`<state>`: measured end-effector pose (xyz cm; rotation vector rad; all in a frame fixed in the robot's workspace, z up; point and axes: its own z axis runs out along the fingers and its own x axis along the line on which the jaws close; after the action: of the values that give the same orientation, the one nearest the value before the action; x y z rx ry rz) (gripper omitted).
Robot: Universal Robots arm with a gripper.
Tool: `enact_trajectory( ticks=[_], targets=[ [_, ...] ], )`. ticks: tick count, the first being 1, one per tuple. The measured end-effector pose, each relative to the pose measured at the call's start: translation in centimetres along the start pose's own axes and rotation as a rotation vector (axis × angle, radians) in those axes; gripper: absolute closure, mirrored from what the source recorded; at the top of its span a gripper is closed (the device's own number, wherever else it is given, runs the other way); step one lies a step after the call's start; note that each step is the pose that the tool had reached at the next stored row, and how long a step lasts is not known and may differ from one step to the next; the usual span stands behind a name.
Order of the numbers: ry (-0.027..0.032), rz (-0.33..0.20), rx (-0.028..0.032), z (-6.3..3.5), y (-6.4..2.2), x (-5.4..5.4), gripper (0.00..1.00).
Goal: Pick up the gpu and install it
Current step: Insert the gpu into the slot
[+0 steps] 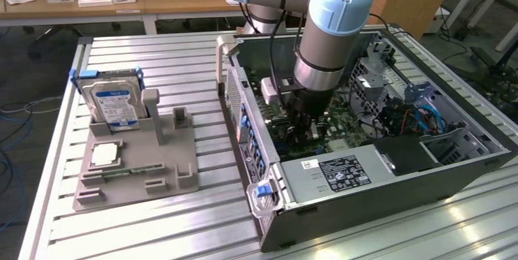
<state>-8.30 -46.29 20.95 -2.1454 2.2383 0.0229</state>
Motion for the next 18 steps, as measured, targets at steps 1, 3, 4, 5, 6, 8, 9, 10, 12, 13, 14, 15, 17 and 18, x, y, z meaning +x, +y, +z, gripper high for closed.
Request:
enact_trajectory(
  ticks=[1, 3, 4, 5, 6, 8, 9, 10, 12, 13, 14, 15, 17, 18],
  targets=[
    [0.0000, 0.000, 0.0000, 0.00, 0.00, 0.0, 0.72],
    [-0.0002, 0.000, 0.0001, 0.02, 0.00, 0.0, 0.72],
    [-0.0004, 0.000, 0.0001, 0.02, 0.00, 0.0, 0.72],
    [-0.0003, 0.000, 0.0001, 0.02, 0.00, 0.0, 0.72],
    [-0.0003, 0.000, 0.0001, 0.02, 0.00, 0.0, 0.72],
    [-0.0003, 0.000, 0.0001, 0.02, 0.00, 0.0, 0.72],
    [-0.0010, 0.000, 0.0007, 0.04, -0.01, 0.0, 0.72],
    [-0.0048, 0.000, 0.0023, 0.20, -0.04, 0.0, 0.71],
    [0.0001, 0.000, -0.0001, -0.05, -0.01, 0.0, 0.66],
    [-0.0011, 0.000, 0.0004, -0.12, -0.02, 0.0, 0.66],
    [-0.0005, 0.000, 0.0004, -0.35, -0.01, 0.0, 0.66],
    [-0.0006, 0.000, 0.0011, -0.66, -0.02, 0.0, 0.66],
    [-0.0005, 0.000, 0.0025, -1.47, -0.04, -0.1, 0.66],
    [-0.0006, 0.000, 0.0034, -1.84, -0.04, -0.1, 0.66]
  ],
)
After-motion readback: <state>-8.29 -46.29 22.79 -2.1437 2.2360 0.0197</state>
